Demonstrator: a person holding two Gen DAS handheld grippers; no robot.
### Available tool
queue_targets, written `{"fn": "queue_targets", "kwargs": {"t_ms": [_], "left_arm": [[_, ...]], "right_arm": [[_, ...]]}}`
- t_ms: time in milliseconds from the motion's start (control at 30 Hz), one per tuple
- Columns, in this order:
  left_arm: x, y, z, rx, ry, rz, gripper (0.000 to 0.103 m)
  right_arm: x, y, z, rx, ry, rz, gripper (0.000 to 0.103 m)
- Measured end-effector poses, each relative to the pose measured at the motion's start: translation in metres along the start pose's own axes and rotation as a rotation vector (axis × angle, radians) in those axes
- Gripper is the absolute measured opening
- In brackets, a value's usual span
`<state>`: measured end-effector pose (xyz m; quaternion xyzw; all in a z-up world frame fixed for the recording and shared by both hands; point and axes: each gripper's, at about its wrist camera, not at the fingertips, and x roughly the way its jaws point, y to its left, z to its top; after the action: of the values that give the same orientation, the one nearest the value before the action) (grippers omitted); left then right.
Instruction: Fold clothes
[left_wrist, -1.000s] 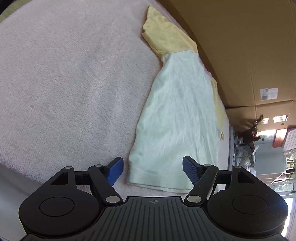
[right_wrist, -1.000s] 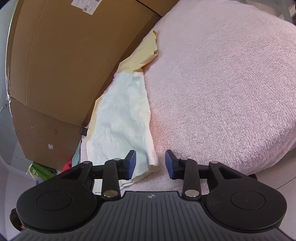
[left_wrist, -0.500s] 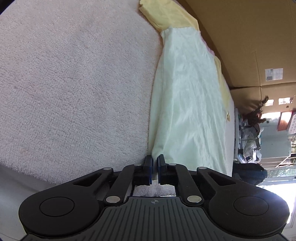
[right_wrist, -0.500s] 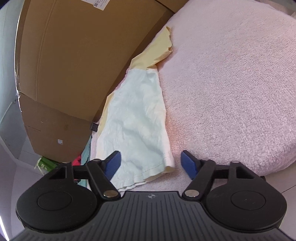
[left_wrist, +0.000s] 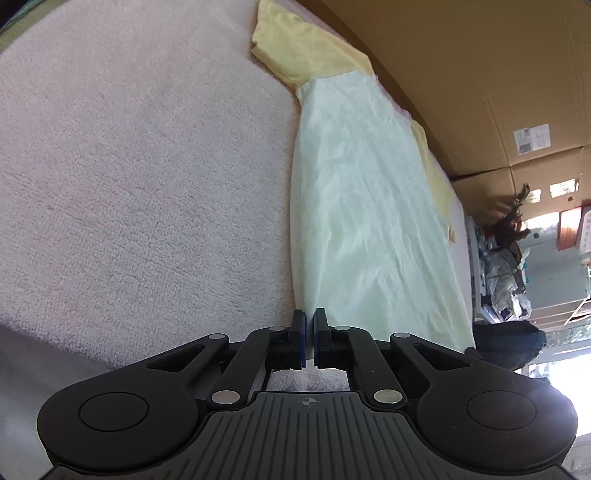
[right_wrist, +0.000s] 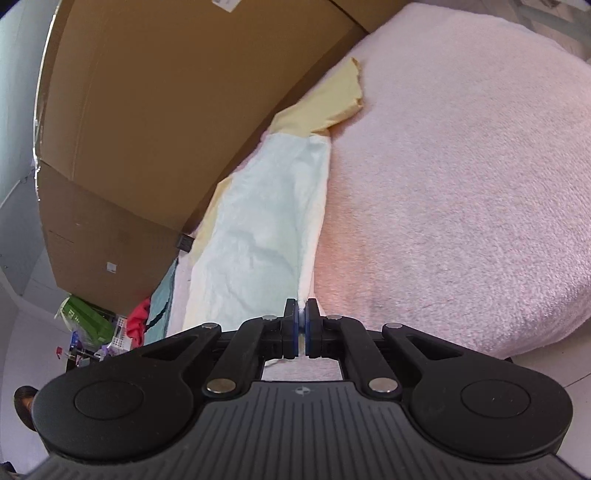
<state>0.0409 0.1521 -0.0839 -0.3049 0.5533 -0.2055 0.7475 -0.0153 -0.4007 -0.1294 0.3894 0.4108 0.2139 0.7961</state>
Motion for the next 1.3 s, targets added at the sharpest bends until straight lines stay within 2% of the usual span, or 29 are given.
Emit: {"fn": "queue_targets", "kwargs": {"t_ms": [167, 433, 533, 567, 667, 767, 933, 1067, 1133, 1167, 1300], "left_arm": [[-0.014, -0.006, 0.004, 0.02, -0.009, -0.016, 0.0], [-0.021, -0.004, 0.007, 0.016, 0.003, -0.023, 0.0], [-0.007, 0.01, 0.006, -0.039, 0.064, -0.005, 0.0], [-0.002, 0.018, 0.006, -0.073, 0.087, -0.009, 0.0], [0.005, 0.039, 0.005, -0.186, 0.116, -0.073, 0.0], [0.0, 0.045, 0.008, -0.24, 0.109, -0.123, 0.0], [-0.014, 0.041, 0.014, -0.242, 0.089, -0.139, 0.0], [-0.032, 0.027, 0.018, -0.194, 0.056, -0.186, 0.0], [-0.034, 0.022, 0.018, -0.166, 0.05, -0.179, 0.0], [-0.032, 0.024, 0.017, -0.167, 0.061, -0.157, 0.0], [-0.015, 0.052, 0.014, -0.228, 0.105, -0.045, 0.0]], "right_arm": [[-0.008, 0.015, 0.006, -0.003, -0.012, 0.064, 0.004], [-0.017, 0.016, 0.009, 0.052, -0.022, 0.146, 0.004], [-0.009, 0.004, 0.01, 0.074, -0.011, 0.081, 0.004], [-0.008, -0.004, 0.008, 0.076, -0.01, 0.031, 0.004], [-0.002, -0.024, 0.004, 0.08, -0.01, -0.089, 0.004], [0.001, -0.036, 0.002, 0.137, -0.007, -0.075, 0.004], [-0.005, -0.028, 0.006, 0.202, 0.001, 0.074, 0.004], [-0.014, -0.007, 0.012, 0.221, 0.004, 0.206, 0.004], [-0.015, -0.005, 0.013, 0.235, 0.008, 0.245, 0.004], [-0.015, -0.008, 0.013, 0.235, 0.005, 0.228, 0.004], [-0.008, -0.026, 0.012, 0.137, -0.022, -0.069, 0.004]]}}
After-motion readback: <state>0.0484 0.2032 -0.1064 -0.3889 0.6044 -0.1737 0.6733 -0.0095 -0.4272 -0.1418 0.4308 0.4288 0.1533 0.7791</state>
